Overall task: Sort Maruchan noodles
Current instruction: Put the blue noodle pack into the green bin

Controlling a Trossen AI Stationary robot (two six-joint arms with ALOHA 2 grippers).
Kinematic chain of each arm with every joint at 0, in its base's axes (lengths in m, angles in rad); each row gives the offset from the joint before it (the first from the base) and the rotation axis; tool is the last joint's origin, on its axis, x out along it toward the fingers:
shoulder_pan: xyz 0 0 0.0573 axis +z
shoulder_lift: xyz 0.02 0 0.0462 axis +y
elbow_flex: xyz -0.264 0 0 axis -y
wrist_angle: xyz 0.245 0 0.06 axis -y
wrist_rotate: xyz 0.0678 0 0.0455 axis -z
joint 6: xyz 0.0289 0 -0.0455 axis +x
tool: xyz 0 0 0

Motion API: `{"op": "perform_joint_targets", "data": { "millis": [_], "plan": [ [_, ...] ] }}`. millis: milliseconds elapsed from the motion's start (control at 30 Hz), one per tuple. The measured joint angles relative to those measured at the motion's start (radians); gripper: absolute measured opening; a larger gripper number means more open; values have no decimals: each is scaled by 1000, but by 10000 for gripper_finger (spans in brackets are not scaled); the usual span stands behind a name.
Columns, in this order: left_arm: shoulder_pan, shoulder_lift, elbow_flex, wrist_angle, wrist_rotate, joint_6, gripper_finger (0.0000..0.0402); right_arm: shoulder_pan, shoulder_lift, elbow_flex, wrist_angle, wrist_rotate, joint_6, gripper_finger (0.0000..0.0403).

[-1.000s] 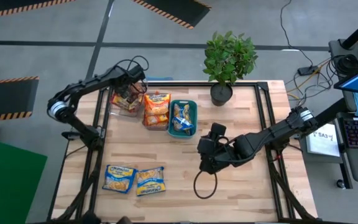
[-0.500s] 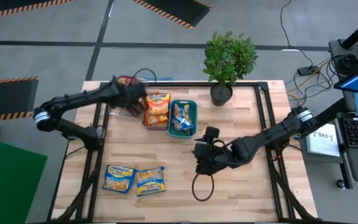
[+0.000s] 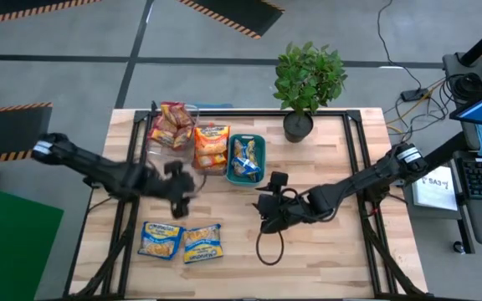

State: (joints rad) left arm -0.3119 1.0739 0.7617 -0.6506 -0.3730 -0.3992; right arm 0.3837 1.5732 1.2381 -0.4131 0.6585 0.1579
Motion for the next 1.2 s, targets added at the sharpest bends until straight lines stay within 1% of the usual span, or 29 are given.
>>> {"op": "perform_joint_targets", "data": {
  "millis": [100, 200, 300, 400, 500, 600, 700, 867, 1000, 1067, 1100, 1133, 1200],
  "plan": [
    [-122, 8, -74, 165, 0, -47, 158, -7, 0, 0, 8, -12, -6, 221],
    [-215, 42, -143, 376, 8, -96, 158, -12, 0, 0, 19, -12, -28, 221],
    [-279, 101, -181, 517, 70, -137, 157, -20, 0, 0, 56, -12, -59, 221],
    [-325, 173, -184, 520, 111, -231, 150, -25, 0, 0, 86, -12, -97, 221],
    [-344, 266, -169, 504, 148, -323, 135, -28, -1, 0, 116, -13, -132, 221],
    [-354, 361, -137, 501, 198, -338, 115, -37, -1, 0, 119, -14, -149, 221],
    [-353, 432, -95, 497, 203, -334, 90, -44, -1, 0, 120, -15, -156, 221],
    [-353, 478, -56, 498, 200, -319, 51, -57, -1, 0, 120, -41, -161, 221],
    [-352, 479, -58, 500, 197, -328, 33, -64, -1, 0, 120, -65, -163, 221],
    [-352, 479, -63, 498, 160, -327, 27, -64, -1, 0, 121, -64, -165, 221],
    [-353, 479, -65, 493, 123, -317, 25, -66, -1, 0, 122, -64, -169, 221],
    [-353, 480, -68, 489, 63, -301, 22, -66, -1, 0, 125, -64, -171, 221],
    [-352, 480, -69, 486, -125, -272, 18, -68, -1, 0, 134, -64, -173, 221]
  ]
}}
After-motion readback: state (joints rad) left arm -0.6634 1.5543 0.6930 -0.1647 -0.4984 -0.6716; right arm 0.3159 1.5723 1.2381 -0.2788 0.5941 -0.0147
